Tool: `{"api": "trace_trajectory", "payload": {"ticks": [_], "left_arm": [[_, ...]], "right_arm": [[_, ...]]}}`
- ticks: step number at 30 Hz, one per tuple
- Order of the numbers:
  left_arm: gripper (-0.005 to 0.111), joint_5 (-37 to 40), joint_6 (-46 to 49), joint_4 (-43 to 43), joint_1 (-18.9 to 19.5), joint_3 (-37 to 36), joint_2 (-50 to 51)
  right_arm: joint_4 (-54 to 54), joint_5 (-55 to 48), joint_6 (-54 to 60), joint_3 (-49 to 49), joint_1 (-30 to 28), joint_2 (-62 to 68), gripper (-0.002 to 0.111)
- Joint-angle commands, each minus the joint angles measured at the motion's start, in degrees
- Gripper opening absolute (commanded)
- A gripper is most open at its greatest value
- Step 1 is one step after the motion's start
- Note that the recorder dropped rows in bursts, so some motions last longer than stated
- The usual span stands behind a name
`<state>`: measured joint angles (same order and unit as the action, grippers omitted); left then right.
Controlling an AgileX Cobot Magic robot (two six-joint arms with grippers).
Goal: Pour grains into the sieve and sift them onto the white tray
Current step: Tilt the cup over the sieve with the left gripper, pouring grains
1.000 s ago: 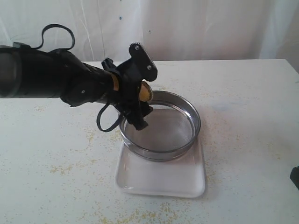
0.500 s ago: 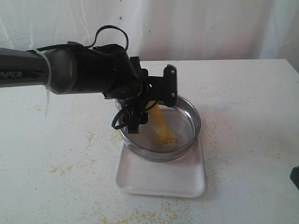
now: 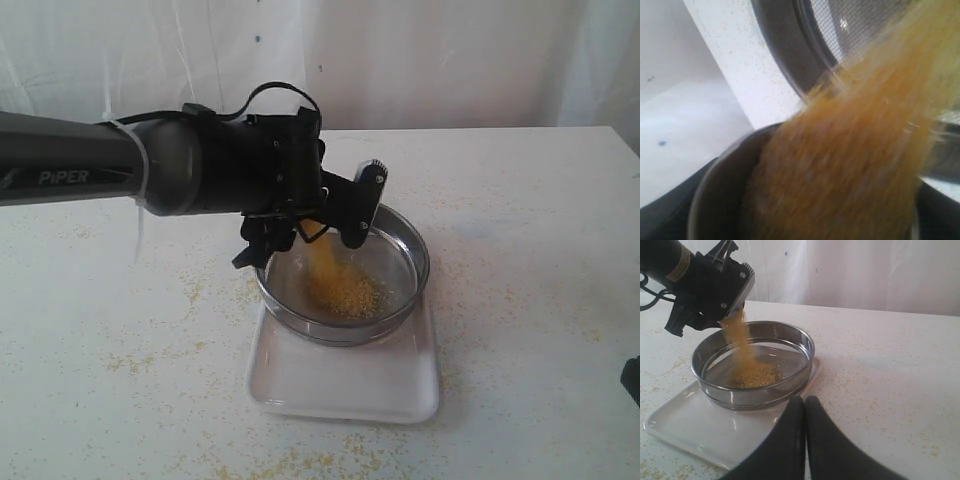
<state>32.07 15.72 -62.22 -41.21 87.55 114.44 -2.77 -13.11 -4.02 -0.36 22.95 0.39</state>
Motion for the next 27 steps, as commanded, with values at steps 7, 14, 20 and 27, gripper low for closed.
{"api": "trace_trajectory", "payload": {"ticks": [7,14,20,27], "left_arm": [[0.0,8.13,3.86,-20.78,-4.72,0.44,2.58],[0.0,11.65,9.5,-25.97,-7.28,-0.01,4.27],[0.0,15.47,12.8,-29.9,-8.32,-2.5,4.27],[0.0,18.0,12.96,-31.06,-9.13,-2.91,4.27]], "right_arm": [[-0.05,0.33,-0.22,0.36,-0.19,-0.39,0.0],[-0.05,0.33,-0.22,0.36,-0.19,-0.39,0.0],[-0.05,0.33,-0.22,0.36,-0.19,-0.39,0.0],[-0.05,0.33,-0.22,0.36,-0.19,-0.39,0.0]]}}
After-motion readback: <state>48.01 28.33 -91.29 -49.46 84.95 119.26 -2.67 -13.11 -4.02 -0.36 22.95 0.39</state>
